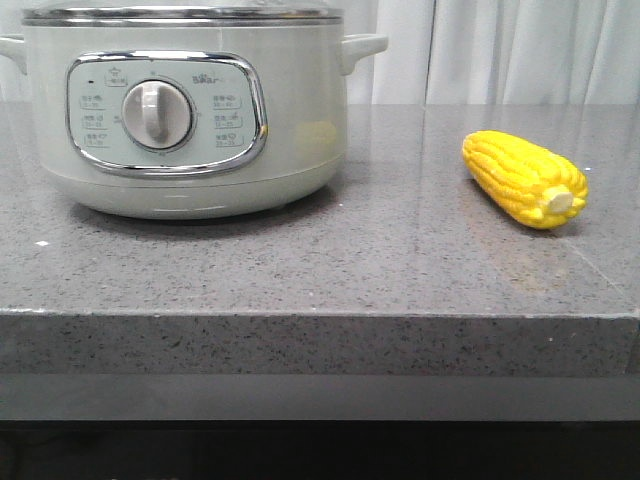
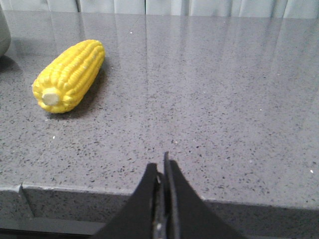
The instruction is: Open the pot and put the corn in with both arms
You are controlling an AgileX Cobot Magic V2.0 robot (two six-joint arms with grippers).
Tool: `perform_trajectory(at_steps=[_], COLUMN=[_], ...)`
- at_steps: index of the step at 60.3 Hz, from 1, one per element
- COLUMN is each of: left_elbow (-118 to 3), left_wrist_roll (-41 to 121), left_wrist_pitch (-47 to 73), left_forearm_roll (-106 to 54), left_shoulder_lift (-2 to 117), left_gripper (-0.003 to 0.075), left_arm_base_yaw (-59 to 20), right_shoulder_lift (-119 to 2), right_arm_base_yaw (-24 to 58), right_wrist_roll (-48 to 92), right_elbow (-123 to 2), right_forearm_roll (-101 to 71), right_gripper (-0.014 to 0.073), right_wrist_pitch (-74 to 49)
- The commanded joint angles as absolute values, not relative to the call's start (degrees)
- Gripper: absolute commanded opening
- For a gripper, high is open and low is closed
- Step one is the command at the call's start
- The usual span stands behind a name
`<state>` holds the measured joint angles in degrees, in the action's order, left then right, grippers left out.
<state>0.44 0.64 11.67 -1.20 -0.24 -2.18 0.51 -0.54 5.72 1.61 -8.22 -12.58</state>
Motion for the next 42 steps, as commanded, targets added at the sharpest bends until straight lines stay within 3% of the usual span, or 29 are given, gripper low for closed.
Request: perform_trajectory(at_steps=[1,29,42], left_elbow=[0.4,-0.5,-11.0], left_wrist_roll=[0.0,0.0,0.0], left_wrist_pitch=[6.8,2.6,6.7], left_forearm_roll=[-1.8,-1.8,-1.8], left_shoulder_lift=[-1.6,-1.6,0.3], left_gripper=[-0.0018,-0.0018,-0.0019], left_arm_base_yaw=[-2.2,-2.2,-2.2], right_shoulder_lift=[1.8,1.8,1.5], right_arm_base_yaw=[-0.8,-0.8,-0.8], right_wrist_roll=[5.8,5.8,6.3], right_elbow=[1.4,1.1,-8.0], right_forearm_roll=[-7.7,-8.6,-7.9], right_gripper=[-0.0064,-0.0064,-0.0064], right_wrist_pitch=[-8.0,-6.0,-10.6])
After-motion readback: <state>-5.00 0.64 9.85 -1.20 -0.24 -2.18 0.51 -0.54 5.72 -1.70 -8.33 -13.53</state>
